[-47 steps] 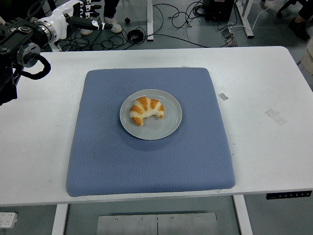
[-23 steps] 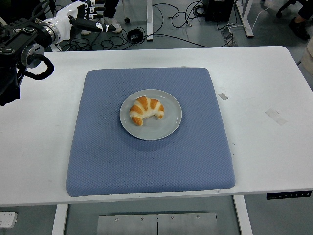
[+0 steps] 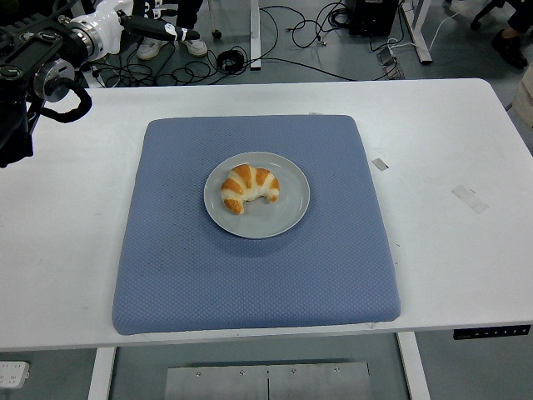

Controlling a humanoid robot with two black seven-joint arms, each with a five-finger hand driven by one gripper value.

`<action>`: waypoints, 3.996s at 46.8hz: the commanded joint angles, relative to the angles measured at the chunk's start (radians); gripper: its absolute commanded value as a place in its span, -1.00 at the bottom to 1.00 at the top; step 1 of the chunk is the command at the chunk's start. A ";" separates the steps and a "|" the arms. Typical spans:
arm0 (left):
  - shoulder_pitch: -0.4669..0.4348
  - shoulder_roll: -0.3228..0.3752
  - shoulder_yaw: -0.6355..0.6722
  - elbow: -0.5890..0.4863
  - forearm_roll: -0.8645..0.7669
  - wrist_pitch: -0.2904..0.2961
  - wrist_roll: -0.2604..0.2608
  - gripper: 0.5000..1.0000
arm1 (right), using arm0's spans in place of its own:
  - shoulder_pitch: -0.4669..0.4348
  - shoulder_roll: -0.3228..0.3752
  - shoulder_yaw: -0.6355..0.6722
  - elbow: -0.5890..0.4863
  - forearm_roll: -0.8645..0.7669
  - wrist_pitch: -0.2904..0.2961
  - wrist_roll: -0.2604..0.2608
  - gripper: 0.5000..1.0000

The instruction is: Place the bread on the table

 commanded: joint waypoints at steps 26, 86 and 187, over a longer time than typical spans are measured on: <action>-0.092 -0.025 0.150 -0.002 0.002 -0.034 0.016 0.87 | 0.000 0.000 0.000 0.000 0.000 0.000 0.002 1.00; -0.276 -0.075 0.455 -0.250 0.169 -0.119 0.115 0.87 | 0.000 0.000 0.000 0.000 0.000 0.000 0.002 1.00; -0.119 -0.074 0.427 -0.505 0.187 -0.086 0.302 0.43 | 0.000 0.000 0.000 0.000 0.000 0.000 0.000 1.00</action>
